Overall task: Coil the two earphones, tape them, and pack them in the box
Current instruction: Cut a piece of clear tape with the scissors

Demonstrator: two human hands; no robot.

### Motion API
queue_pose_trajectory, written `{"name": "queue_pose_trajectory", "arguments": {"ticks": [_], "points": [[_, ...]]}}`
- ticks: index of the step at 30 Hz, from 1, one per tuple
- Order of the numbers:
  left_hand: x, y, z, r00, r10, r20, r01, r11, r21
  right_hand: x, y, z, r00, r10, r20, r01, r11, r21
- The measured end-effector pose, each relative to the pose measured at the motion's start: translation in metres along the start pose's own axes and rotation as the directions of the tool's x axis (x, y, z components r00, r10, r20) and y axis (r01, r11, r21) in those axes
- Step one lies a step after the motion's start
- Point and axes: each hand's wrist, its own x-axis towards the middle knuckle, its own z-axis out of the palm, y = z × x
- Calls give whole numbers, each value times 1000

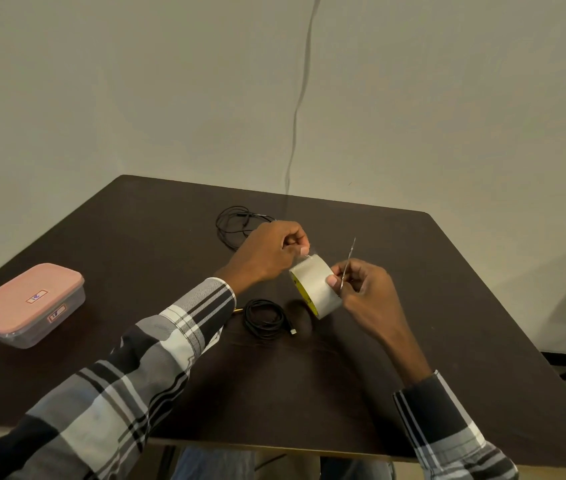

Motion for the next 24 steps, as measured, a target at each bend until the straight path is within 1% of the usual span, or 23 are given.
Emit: {"name": "queue_pose_trajectory", "arguments": {"ticks": [4, 7, 9, 13, 16, 20, 22, 24], "points": [[2, 5, -4, 1000, 30, -2, -30, 997, 66, 3, -5, 3, 999, 38, -14, -39, 997, -61], [4, 7, -7, 999, 40, 19, -42, 994, 97, 5, -8, 4, 995, 99, 3, -99, 993, -69], [5, 11, -10, 999, 48, 26, -51, 992, 117, 5, -12, 3, 993, 114, 3, -114, 990, -79], [11, 25, -19, 996, 78, 35, -82, 982, 168, 10, -21, 3, 989, 150, -7, -149, 976, -156], [17, 34, -26, 989, 92, 114, -116, 966, 229, 13, -23, 1, 983, 181, 19, -174, 965, -199], [22, 34, -34, 970, 74, 230, -127, 966, 225, 14, -22, -3, 977, 207, 55, -198, 971, -135], [25, 34, -35, 962, 86, 261, -146, 964, 222, 13, -19, -5, 971, 230, 57, -229, 973, -18], [27, 36, -36, 953, 100, 285, -168, 960, 224, 10, -20, -6, 961, 266, 76, -274, 953, 126]]}}
